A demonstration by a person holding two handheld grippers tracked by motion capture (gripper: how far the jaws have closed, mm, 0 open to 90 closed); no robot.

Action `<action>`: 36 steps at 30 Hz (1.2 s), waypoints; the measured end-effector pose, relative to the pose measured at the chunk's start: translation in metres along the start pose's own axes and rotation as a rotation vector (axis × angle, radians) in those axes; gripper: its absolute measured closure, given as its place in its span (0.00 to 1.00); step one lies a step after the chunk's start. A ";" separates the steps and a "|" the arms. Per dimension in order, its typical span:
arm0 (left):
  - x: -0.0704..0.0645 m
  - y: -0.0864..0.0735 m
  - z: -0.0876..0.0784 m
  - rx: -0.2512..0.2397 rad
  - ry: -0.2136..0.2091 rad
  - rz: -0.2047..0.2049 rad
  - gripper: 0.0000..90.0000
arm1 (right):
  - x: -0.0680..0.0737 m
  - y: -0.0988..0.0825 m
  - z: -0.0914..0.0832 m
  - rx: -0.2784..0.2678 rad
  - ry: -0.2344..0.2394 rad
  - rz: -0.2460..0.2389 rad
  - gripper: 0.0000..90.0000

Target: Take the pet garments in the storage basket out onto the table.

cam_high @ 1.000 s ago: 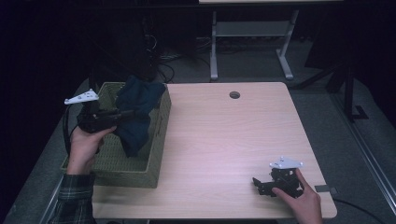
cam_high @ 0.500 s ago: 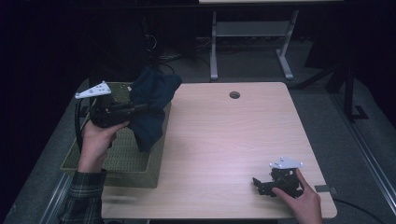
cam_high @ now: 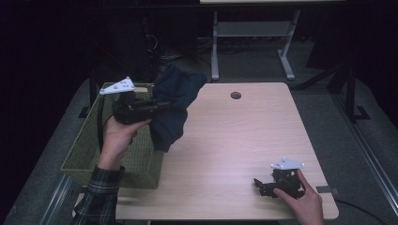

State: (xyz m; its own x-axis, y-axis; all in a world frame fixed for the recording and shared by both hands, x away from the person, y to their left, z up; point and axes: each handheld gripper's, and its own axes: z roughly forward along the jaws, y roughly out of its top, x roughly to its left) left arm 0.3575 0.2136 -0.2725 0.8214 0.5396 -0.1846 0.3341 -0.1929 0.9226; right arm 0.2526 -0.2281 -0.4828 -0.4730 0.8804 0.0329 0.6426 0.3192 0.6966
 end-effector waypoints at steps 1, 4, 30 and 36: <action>-0.002 0.000 0.004 0.001 -0.006 0.001 0.79 | 0.000 0.000 0.000 -0.001 0.000 -0.002 0.00; -0.005 0.001 0.015 0.010 -0.017 0.007 0.79 | 0.000 0.000 0.000 -0.001 0.000 -0.002 0.00; -0.033 -0.023 0.128 0.175 -0.060 0.038 0.79 | 0.000 0.000 0.000 0.000 0.000 -0.003 0.00; -0.035 -0.038 0.160 0.237 -0.056 0.046 0.79 | 0.000 0.000 0.000 -0.001 0.001 -0.004 0.00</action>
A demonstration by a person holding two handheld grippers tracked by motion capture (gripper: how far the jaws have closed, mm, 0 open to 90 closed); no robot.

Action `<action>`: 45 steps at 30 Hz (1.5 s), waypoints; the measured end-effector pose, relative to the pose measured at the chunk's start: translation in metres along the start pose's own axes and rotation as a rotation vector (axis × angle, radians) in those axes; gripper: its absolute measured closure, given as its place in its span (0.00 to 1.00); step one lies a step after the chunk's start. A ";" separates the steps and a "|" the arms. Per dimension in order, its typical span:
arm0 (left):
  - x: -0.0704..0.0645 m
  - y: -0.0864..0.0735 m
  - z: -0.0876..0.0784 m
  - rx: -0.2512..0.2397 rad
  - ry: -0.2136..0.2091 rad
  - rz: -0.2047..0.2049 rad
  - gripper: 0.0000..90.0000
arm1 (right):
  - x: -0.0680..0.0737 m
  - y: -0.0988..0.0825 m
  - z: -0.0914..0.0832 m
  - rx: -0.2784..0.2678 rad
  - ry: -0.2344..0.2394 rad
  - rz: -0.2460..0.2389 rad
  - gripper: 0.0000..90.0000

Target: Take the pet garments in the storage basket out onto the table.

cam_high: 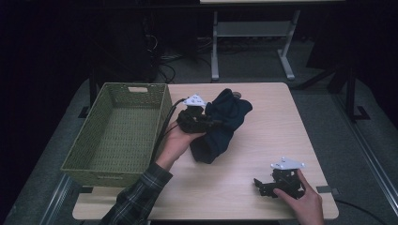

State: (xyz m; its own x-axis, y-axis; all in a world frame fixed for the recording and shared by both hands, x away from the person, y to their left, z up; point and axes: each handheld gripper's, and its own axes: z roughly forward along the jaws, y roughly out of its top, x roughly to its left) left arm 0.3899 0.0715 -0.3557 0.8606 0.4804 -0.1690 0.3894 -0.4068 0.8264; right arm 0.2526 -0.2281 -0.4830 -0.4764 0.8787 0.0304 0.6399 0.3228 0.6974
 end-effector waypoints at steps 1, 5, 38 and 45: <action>0.000 0.000 0.000 0.000 0.000 0.000 0.79 | 0.000 0.000 0.000 0.000 0.000 0.000 0.00; -0.001 -0.005 0.022 0.034 -0.012 -0.004 0.79 | 0.000 0.000 0.000 0.001 -0.001 -0.001 0.00; -0.005 -0.025 0.113 0.150 -0.039 0.027 0.49 | 0.000 0.000 0.000 0.001 -0.001 -0.006 0.00; -0.001 -0.018 0.093 0.123 -0.025 0.032 0.22 | 0.000 0.000 0.000 0.001 0.000 -0.002 0.00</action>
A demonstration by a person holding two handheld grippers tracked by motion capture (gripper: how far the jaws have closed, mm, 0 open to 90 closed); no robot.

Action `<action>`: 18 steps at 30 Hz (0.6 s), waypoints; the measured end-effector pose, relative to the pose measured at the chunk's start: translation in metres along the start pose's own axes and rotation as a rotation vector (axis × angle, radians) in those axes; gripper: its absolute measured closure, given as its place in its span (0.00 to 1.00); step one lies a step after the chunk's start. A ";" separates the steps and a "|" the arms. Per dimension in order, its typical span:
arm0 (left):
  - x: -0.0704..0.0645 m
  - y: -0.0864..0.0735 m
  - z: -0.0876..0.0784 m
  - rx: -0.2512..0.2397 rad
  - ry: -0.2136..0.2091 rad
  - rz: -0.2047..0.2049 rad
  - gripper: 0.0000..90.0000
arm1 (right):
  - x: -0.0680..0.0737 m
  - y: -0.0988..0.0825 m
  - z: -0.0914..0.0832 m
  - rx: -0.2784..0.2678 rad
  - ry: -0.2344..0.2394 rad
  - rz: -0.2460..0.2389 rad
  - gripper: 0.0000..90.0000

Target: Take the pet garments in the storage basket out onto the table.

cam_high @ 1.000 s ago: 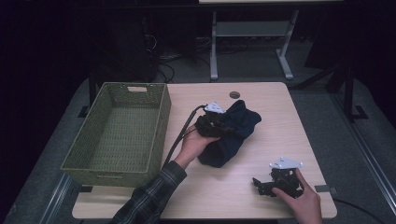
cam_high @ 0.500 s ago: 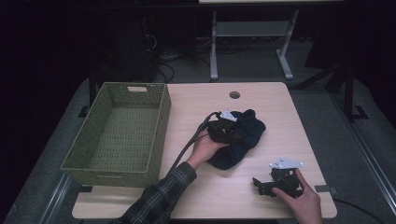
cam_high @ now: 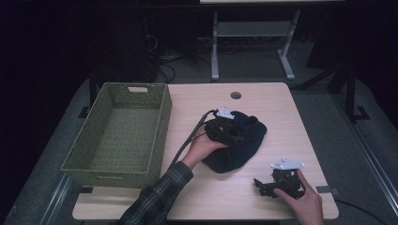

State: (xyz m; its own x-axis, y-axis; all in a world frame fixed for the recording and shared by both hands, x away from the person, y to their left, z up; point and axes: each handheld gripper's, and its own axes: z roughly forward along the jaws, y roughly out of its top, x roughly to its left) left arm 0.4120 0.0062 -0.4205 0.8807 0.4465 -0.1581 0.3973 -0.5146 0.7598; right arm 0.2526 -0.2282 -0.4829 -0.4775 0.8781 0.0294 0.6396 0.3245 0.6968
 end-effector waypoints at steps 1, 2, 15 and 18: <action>0.001 0.000 -0.003 -0.005 0.005 -0.001 0.22 | 0.000 0.000 0.000 0.000 0.000 0.000 0.00; 0.001 0.000 -0.006 -0.016 0.006 -0.013 0.20 | 0.000 0.000 0.000 0.000 0.000 0.000 0.00; 0.000 -0.014 -0.043 -0.054 0.050 -0.006 0.14 | 0.000 0.000 0.000 0.001 0.000 0.003 0.00; -0.002 -0.019 -0.050 -0.056 0.056 -0.001 0.14 | 0.000 0.000 0.000 0.001 0.001 0.004 0.00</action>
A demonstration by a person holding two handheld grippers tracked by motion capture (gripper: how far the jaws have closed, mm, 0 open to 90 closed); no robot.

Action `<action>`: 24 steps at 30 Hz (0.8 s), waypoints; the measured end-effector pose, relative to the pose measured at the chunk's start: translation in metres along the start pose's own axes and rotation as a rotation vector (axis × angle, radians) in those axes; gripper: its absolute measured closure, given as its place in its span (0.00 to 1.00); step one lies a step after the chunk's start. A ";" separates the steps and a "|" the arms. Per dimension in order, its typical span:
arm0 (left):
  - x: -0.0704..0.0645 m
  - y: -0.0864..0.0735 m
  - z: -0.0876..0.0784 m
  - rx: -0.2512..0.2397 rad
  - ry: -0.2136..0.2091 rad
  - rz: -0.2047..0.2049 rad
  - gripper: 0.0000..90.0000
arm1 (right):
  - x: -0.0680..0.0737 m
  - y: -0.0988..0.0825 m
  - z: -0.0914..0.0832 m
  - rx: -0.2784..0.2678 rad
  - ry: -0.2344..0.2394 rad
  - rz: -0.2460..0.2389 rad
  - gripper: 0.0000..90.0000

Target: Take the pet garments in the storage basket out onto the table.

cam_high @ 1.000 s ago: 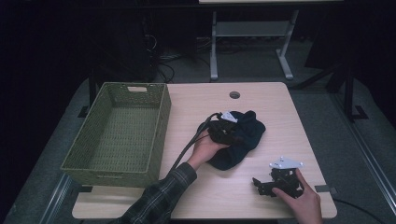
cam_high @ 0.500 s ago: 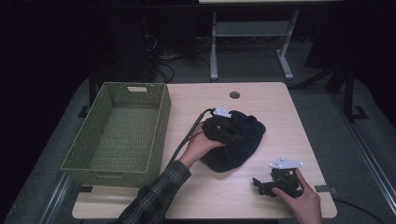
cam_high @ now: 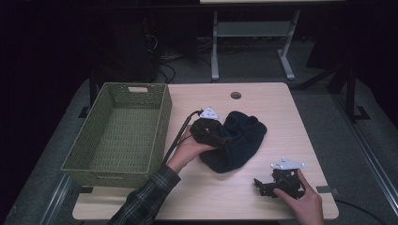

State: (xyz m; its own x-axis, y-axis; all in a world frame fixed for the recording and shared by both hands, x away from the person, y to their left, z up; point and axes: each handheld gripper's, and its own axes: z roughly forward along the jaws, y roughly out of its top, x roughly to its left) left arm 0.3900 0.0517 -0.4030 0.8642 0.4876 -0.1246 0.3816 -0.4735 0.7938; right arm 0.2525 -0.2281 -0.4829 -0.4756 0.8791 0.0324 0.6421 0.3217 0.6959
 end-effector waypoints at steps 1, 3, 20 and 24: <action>-0.001 -0.001 -0.003 -0.002 0.005 0.001 0.14 | 0.000 0.000 0.000 0.000 0.000 0.000 0.00; -0.003 -0.004 -0.008 -0.010 0.014 -0.004 0.14 | 0.000 0.000 0.000 0.000 0.000 -0.001 0.00; -0.018 -0.040 -0.048 -0.026 0.064 -0.017 0.14 | 0.000 0.000 0.000 0.000 0.000 -0.001 0.00; -0.021 -0.050 -0.053 -0.020 0.077 -0.025 0.14 | 0.000 0.000 0.000 0.000 0.000 0.000 0.00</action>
State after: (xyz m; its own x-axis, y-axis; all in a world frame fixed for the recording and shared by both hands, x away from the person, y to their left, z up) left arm 0.3354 0.1046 -0.4086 0.8262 0.5547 -0.0987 0.3955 -0.4462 0.8028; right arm 0.2524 -0.2280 -0.4829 -0.4752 0.8793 0.0323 0.6424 0.3216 0.6956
